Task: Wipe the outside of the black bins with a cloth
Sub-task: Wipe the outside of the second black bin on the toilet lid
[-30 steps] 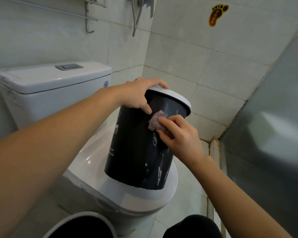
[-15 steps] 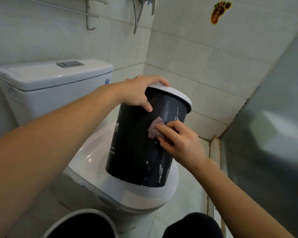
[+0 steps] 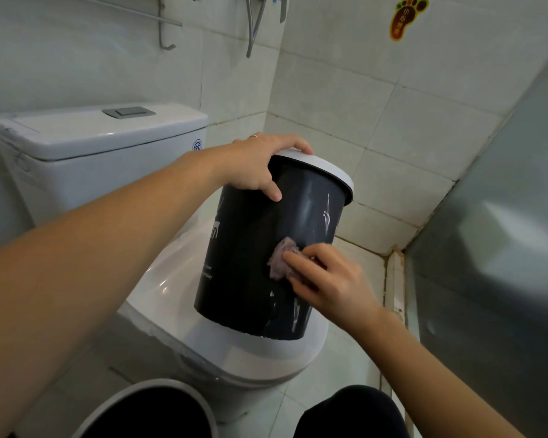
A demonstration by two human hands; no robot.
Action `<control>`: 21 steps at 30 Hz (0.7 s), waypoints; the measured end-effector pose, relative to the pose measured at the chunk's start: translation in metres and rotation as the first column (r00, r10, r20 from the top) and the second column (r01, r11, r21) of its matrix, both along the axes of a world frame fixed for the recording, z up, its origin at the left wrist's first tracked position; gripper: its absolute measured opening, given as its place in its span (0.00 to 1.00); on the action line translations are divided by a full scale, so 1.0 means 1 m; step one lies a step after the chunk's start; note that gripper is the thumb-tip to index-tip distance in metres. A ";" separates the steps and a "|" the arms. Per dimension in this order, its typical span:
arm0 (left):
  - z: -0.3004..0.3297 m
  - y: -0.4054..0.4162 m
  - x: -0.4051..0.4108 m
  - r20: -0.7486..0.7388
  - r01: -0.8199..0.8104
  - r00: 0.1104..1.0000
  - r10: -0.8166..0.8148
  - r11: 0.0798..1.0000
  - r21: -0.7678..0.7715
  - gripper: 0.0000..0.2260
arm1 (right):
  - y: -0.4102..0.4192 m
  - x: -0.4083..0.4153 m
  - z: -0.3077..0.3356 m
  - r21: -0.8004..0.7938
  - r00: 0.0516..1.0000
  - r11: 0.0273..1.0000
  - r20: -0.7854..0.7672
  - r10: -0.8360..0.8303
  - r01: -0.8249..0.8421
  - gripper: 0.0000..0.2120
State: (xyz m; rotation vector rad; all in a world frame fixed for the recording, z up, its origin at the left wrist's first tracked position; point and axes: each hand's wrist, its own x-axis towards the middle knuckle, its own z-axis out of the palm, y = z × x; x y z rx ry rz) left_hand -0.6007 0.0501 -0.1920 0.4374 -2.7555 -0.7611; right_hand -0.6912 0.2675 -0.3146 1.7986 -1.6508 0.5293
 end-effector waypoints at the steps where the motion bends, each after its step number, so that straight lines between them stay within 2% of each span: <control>1: 0.000 0.000 0.000 -0.003 -0.002 1.000 0.002 1.000 -0.006 0.37 | -0.003 -0.002 0.005 -0.034 1.000 0.999 0.020 -0.024 0.024 0.11; 5: 0.000 0.001 -0.001 0.001 -0.003 1.000 0.003 1.000 -0.016 0.37 | -0.019 -0.004 0.022 -0.166 0.978 0.973 0.158 -0.135 0.161 0.14; 8: 0.000 0.000 -0.002 -0.003 0.003 1.000 -0.003 1.000 -0.014 0.37 | -0.014 0.000 0.011 -0.147 0.985 0.981 0.138 -0.106 0.126 0.14; 14: -0.001 -0.003 -0.002 -0.001 -0.003 1.000 0.003 1.000 0.005 0.37 | 0.009 0.008 -0.015 0.006 0.997 1.000 0.081 -0.010 0.009 0.11; 19: -0.001 -0.001 -0.004 -0.002 0.000 1.000 0.000 1.000 0.002 0.37 | -0.008 0.001 0.009 -0.117 0.971 0.979 0.196 -0.140 0.165 0.13; 21: -0.001 -0.003 -0.004 -0.003 -0.001 1.000 0.001 1.000 0.012 0.36 | -0.011 0.004 0.009 -0.136 0.967 0.976 0.217 -0.136 0.168 0.13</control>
